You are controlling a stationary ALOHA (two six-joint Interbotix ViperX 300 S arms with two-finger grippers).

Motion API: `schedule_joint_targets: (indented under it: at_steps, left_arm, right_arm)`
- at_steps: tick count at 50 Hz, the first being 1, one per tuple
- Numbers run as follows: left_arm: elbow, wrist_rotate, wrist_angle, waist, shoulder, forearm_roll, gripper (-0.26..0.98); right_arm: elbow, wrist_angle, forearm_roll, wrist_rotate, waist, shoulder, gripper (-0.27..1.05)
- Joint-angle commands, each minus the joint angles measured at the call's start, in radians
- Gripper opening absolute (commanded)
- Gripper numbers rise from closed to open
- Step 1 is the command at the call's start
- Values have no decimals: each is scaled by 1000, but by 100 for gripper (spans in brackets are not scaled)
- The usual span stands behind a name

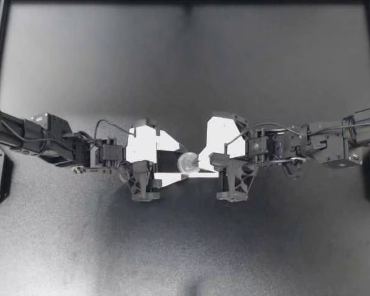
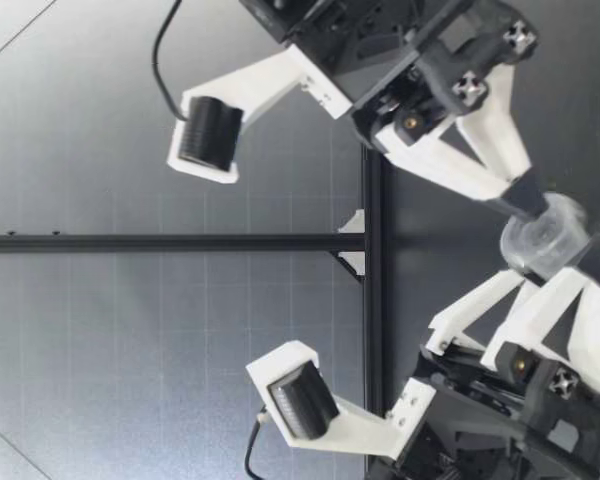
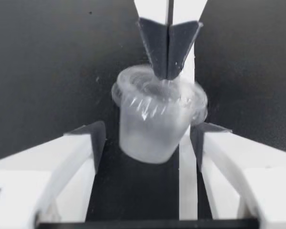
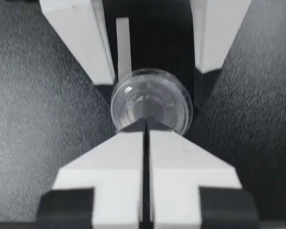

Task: Pick up the plastic cup and open its lid.

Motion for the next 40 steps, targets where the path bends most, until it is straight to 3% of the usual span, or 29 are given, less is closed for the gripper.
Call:
schedule_joint_targets:
  at_steps: [1, 27, 40]
  left_arm:
    - [-15, -2, -11, -2, -17, 2, 61]
    - [-46, -6, 40, -9, -15, 11, 61]
    - [-48, -8, 46, -14, -15, 11, 49]
  right_arm:
    - [-12, 11, 2, 3, -9, -15, -19]
    - [-23, 14, 2, 9, -8, 5, -19]
    - [-23, 14, 2, 9, -12, 6, -19]
